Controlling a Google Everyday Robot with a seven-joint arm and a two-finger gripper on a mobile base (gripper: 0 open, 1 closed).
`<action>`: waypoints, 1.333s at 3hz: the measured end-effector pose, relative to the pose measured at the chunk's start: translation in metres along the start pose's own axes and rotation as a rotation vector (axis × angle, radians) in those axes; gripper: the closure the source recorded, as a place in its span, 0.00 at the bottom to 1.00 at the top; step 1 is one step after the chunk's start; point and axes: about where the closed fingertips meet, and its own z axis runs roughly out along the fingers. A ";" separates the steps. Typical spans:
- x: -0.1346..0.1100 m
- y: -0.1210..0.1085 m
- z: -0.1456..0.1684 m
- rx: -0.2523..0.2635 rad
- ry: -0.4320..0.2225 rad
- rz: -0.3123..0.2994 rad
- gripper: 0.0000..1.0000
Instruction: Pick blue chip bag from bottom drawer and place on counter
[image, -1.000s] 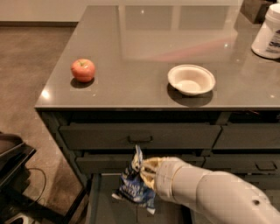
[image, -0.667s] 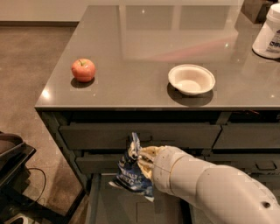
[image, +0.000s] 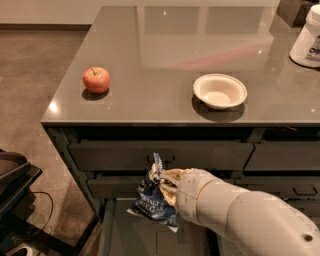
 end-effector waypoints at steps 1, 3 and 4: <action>-0.022 -0.029 -0.006 0.039 -0.052 -0.066 1.00; -0.099 -0.117 -0.042 0.146 -0.233 -0.284 1.00; -0.128 -0.159 -0.048 0.154 -0.363 -0.320 1.00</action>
Offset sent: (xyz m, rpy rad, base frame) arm 0.0457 0.0213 0.1783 -0.0020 -0.4009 0.2203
